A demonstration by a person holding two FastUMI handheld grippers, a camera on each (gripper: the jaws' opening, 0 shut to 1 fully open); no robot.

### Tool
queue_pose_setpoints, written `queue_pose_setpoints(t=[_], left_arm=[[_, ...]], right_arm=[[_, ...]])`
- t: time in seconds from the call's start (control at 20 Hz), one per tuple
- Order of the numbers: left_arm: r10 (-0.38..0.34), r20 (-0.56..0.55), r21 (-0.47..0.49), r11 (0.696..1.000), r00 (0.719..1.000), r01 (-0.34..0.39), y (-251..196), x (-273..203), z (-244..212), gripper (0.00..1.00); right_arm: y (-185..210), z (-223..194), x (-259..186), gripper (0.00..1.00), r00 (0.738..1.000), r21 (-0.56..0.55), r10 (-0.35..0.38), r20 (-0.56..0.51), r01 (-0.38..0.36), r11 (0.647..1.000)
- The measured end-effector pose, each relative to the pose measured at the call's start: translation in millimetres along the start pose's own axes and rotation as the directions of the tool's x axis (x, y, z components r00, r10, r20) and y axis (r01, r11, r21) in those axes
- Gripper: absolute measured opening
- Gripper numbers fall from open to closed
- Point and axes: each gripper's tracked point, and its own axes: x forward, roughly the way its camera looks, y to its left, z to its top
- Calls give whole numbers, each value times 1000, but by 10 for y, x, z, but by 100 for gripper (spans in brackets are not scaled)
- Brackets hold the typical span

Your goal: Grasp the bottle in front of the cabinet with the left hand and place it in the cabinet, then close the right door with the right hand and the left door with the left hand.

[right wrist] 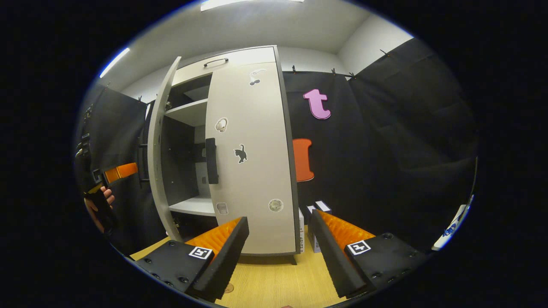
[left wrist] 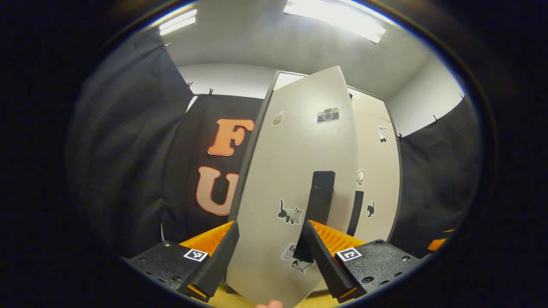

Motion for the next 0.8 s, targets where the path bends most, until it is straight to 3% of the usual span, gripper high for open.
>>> queue_pose_setpoints(t=[0.8], left_arm=[[-46, -63, 35, 998, 997, 48, -320, 595, -429, 92]], right_arm=[[-371, 51, -246, 98, 996, 21, -89, 2, 89, 996]])
